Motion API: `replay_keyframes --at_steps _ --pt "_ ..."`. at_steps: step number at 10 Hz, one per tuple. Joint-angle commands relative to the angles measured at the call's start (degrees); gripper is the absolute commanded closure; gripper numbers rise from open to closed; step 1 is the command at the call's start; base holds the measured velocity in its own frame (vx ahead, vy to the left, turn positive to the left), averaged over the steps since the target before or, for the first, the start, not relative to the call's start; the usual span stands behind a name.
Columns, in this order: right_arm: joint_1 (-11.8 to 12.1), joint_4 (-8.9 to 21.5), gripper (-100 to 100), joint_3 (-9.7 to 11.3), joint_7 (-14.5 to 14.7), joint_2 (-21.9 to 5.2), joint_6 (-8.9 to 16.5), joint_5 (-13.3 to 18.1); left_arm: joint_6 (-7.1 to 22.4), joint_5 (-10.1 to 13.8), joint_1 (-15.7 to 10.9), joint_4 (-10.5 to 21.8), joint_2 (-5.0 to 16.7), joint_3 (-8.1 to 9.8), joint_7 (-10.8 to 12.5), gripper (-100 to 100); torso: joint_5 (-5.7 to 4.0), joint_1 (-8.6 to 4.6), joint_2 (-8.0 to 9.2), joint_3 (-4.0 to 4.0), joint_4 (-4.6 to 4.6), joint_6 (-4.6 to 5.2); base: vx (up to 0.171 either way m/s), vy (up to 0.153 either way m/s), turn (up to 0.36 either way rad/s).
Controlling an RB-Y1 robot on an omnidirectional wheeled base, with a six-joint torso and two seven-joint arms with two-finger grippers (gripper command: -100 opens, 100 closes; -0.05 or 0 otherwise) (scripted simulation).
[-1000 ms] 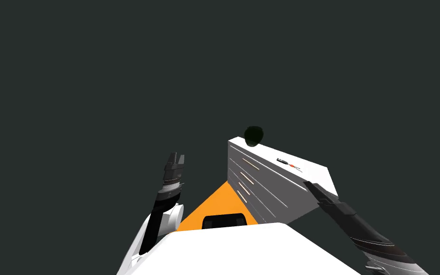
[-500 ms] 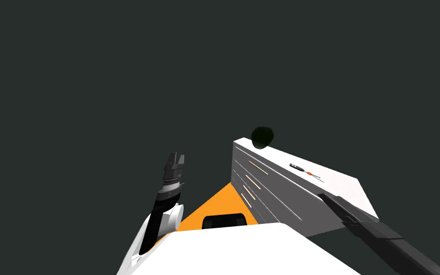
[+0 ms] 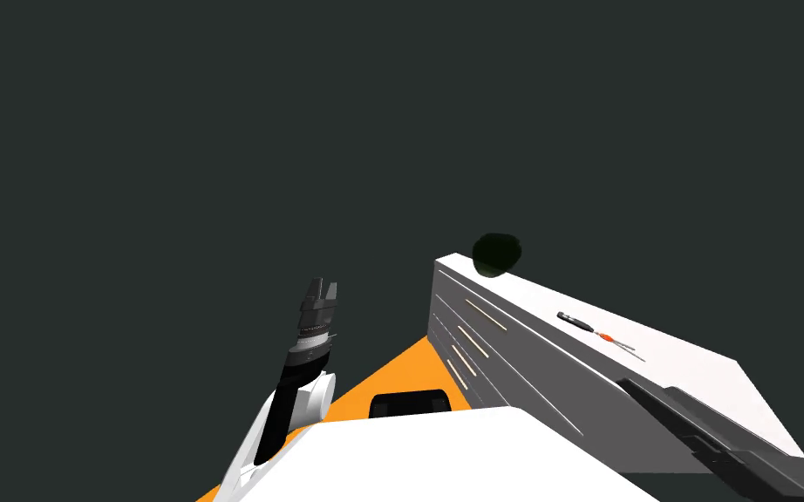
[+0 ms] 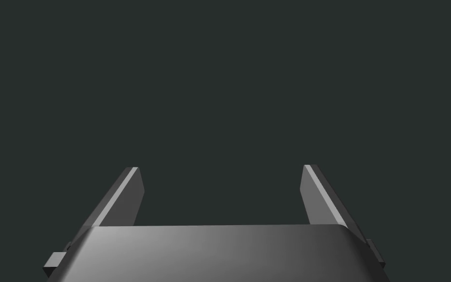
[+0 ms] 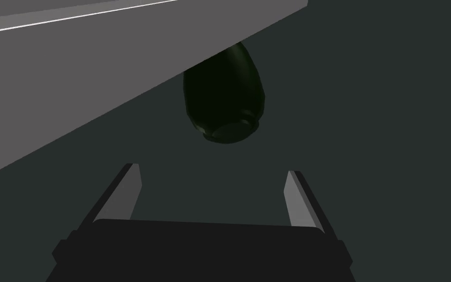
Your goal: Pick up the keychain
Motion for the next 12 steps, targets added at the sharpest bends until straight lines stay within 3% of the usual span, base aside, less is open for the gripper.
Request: replay_keyframes --at_steps 1,2,3,4,5,8,10,11,12 --pt "2.86 -0.11 -100 -2.31 -0.36 -0.74 -0.68 1.13 0.0 0.0 0.0 0.0 0.0 0.0 0.0 0 0.0 0.0 0.0 0.0 0.0 0.0 0.049 0.01 0.198" --pt "4.38 -0.11 -100 -2.31 -0.36 -0.74 -0.68 1.13 0.0 0.0 0.0 0.0 0.0 0.0 0.0 0 0.0 -0.01 -0.02 -0.01 0.0 -0.03 0.043 0.004 0.098" --pt "6.21 0.14 -100 -4.25 -0.75 -1.71 -1.19 2.1 0.0 0.0 0.0 0.0 0.0 0.0 0.0 0 0.0 -0.01 0.0 0.0 0.0 0.01 0.052 0.01 0.152" --pt "7.42 0.14 -100 -4.25 -0.75 -1.71 -1.19 2.1 0.0 0.0 0.0 0.0 0.0 0.0 0.0 0 0.0 0.0 -0.03 -0.01 0.0 -0.02 0.046 0.002 0.084" --pt "9.5 0.35 -100 -6.09 -1.22 -2.76 -1.65 3.07 0.0 0.0 0.0 0.0 0.0 0.0 0.0 0 0.0 -0.01 -0.02 -0.01 0.0 0.0 0.05 -0.005 0.146" --pt "13.31 0.52 -100 -7.84 -1.76 -3.88 -2.07 4.02 0.0 0.0 0.0 0.0 0.0 0.0 0.0 0 -0.01 -0.07 -0.05 -0.03 -0.01 -0.03 0.048 -0.011 0.117" --pt "17.56 0.75 -100 -10.98 -3.07 -6.35 -2.76 5.86 0.0 0.0 0.0 0.0 0.0 0.0 0.0 0 -0.02 -0.08 -0.02 -0.01 0.0 -0.02 0.058 -0.023 0.182" --pt "18.92 0.75 -100 -10.98 -3.07 -6.35 -2.76 5.86 0.0 0.0 0.0 0.0 0.0 0.0 0.0 0 -0.04 -0.14 -0.11 -0.06 -0.02 -0.03 0.063 -0.032 0.068" --pt "20.89 0.8 -100 -12.37 -3.82 -7.66 -3.03 6.74 0.0 0.0 0.01 0.0 0.0 0.01 0.0 0 -0.04 -0.14 -0.09 -0.06 -0.02 0.01 0.063 -0.04 0.124"
